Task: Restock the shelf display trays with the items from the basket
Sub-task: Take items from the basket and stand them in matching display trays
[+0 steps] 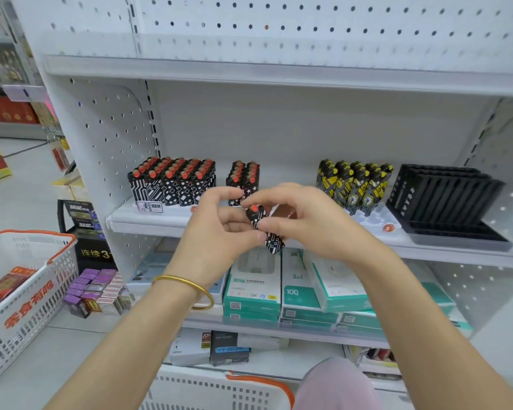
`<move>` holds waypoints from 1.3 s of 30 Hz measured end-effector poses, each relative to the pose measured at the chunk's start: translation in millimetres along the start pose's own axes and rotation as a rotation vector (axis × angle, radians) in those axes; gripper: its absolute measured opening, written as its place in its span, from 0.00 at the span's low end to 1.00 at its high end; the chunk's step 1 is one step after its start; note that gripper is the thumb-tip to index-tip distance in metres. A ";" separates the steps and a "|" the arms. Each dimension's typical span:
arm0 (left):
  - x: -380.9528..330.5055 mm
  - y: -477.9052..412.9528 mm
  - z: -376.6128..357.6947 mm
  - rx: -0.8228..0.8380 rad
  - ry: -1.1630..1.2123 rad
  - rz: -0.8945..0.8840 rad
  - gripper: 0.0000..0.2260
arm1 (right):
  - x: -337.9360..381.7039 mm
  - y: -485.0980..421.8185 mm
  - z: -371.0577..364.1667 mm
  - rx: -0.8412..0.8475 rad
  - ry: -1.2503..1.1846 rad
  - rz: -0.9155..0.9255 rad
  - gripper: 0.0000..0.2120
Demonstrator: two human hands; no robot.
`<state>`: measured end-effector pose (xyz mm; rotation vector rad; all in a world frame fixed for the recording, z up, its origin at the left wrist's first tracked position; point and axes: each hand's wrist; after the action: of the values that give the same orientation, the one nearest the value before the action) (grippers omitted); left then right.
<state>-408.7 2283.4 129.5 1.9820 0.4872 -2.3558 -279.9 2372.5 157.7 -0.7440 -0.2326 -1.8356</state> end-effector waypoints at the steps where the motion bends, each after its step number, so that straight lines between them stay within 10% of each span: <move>1: 0.9 -3.3 -5.6 -0.020 -0.055 -0.021 0.23 | -3.5 0.6 4.0 -0.038 0.000 -0.018 0.13; 11: 25.9 -33.3 -7.7 -0.324 -1.099 -0.415 0.20 | -17.2 -52.4 44.2 -0.375 0.318 -0.156 0.12; 27: 37.2 -35.5 -6.6 -0.223 -1.130 -0.402 0.22 | -41.6 -89.5 34.5 -0.081 0.286 -0.321 0.14; 39: 63.1 39.3 -12.0 -0.290 -1.036 -0.534 0.13 | 14.7 28.1 -22.6 -0.421 -0.046 -0.056 0.15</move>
<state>-400.7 2260.4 58.2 0.3658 1.2252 -2.9064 -266.3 2338.9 143.3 -1.0784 0.1106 -1.9460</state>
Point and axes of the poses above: each hand's wrist, its own y-axis away from the middle knuckle, its own z-axis out of the back of the hand, x = y × z, and after that the axes turned 13 degrees about x, right-handed
